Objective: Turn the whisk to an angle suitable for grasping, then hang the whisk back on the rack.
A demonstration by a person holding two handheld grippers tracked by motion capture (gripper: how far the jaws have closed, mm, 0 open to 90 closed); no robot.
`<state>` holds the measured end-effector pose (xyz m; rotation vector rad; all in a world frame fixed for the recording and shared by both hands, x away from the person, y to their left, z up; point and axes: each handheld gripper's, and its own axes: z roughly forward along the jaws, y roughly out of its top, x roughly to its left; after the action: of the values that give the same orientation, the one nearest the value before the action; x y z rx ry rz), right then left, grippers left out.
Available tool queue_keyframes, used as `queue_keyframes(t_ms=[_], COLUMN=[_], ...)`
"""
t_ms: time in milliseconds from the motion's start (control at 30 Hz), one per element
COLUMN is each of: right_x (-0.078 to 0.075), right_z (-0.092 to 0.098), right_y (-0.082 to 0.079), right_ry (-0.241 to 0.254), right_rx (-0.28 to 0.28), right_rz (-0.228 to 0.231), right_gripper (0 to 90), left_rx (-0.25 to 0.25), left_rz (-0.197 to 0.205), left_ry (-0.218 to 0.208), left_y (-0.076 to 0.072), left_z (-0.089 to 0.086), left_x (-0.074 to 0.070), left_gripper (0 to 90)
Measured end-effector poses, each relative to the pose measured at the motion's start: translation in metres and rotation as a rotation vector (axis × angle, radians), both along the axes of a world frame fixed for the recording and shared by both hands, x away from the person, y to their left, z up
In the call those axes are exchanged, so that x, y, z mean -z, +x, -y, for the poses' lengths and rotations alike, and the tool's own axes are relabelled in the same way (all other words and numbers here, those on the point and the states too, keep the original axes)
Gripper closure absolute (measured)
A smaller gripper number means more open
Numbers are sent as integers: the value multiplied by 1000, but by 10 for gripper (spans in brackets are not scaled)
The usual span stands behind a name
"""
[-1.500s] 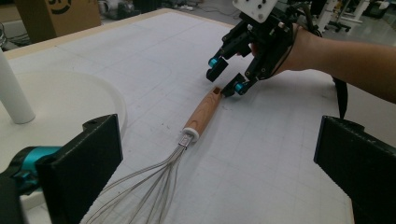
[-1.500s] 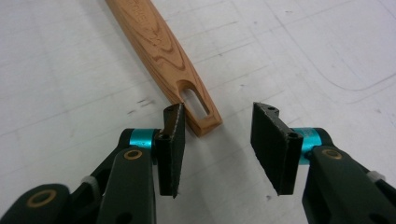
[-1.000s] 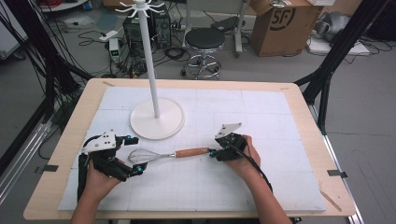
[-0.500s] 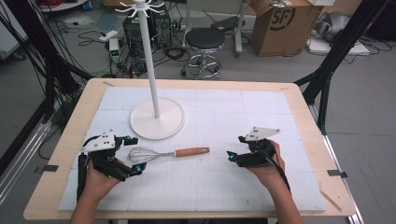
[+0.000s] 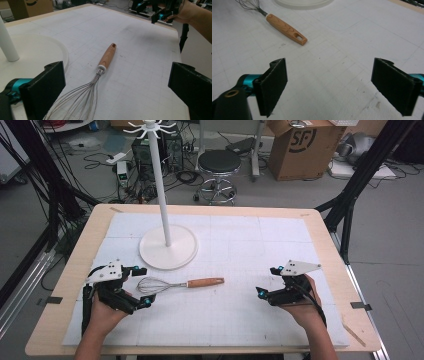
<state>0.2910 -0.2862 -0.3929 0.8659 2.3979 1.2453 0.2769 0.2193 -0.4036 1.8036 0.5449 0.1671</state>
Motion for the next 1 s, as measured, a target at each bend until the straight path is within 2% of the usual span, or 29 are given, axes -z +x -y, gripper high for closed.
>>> queue_keyframes(t_ms=[100,167,267,467,733,1000], right_x=[-2,-3,-3,-3,-5,-4], right_z=[7,10,14,20,20,20], right_y=[-1,-1,-2,-3,-3,-1], right_ry=[71,90,78,111,80,80], right_rx=[-24,-18,-13,-10,-1,5], right_rz=[-8,-1,-2,-2,8,4], right_gripper=[105,104,95,29,29,29], left_rx=[-3,-1,3,11,23,32], left_rz=[-2,-2,-4,-7,-14,-15], left_ry=[2,6,8,9,16,25], left_y=[0,1,2,1,3,5], left_z=[0,1,2,6,10,13], left_x=[0,1,1,1,2,4], left_gripper=[16,16,16,16,16,16])
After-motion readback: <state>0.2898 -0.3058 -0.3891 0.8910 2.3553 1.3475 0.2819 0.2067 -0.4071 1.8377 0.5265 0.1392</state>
